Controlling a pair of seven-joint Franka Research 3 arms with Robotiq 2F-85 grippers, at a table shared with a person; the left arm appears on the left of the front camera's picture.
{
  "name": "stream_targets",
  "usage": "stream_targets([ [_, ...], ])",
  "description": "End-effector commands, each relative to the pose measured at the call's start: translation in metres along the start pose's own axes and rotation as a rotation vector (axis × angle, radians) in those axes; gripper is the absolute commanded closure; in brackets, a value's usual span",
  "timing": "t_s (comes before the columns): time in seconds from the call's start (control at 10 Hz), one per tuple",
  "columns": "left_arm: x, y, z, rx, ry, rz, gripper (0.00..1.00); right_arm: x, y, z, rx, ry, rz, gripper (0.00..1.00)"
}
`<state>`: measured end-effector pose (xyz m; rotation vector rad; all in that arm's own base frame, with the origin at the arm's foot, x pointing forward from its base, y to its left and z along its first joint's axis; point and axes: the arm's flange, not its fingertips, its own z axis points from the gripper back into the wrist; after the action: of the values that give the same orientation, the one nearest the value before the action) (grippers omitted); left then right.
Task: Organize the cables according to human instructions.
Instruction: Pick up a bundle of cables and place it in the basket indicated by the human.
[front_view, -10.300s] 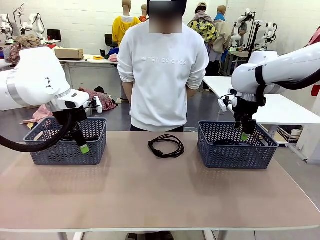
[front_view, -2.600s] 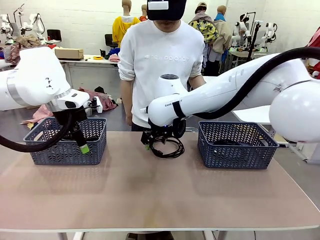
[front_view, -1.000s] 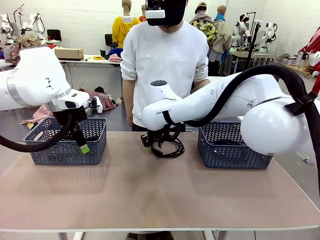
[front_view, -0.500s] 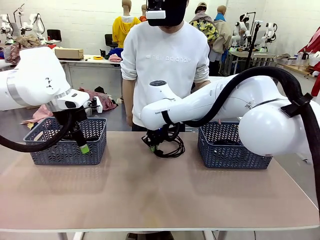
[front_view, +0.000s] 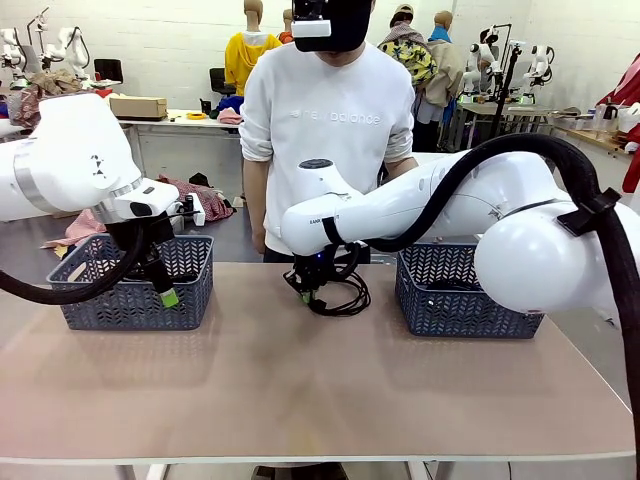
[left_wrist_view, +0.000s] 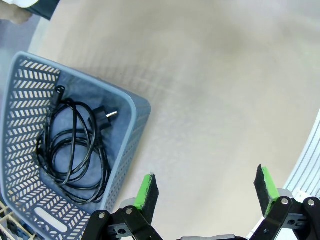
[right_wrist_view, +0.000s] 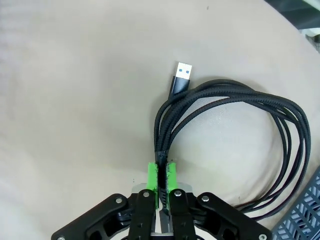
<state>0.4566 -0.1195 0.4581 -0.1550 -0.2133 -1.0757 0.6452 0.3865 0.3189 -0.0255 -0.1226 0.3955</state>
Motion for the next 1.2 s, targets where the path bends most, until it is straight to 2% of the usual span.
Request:
stream_targets([
  [0.0,-0.003,0.001,0.002,-0.003,0.007,-0.001,0.0,0.003,0.002,0.019,-0.005,-0.009,-0.024,1.0],
  [0.4,-0.003,0.001,0.002,-0.003,0.007,-0.001,0.0,0.007,0.0,0.07,-0.003,-0.043,0.13,1.0],
  [0.6,-0.003,0.001,0.002,-0.003,0.007,-0.001,0.0,0.004,-0.003,0.112,0.03,-0.017,0.292,1.0],
  [0.7,-0.003,0.001,0.002,-0.003,0.007,-0.001,0.0,-0.002,-0.006,0.136,0.042,0.016,0.433,1.0],
  [0.8,-0.003,0.001,0.002,-0.003,0.007,-0.001,0.0,-0.008,-0.014,0.158,0.018,0.028,0.564,1.0],
  [1.1,-0.003,0.001,0.002,-0.003,0.007,-0.001,0.0,-0.025,-0.058,0.208,-0.025,0.038,0.661,1.0],
])
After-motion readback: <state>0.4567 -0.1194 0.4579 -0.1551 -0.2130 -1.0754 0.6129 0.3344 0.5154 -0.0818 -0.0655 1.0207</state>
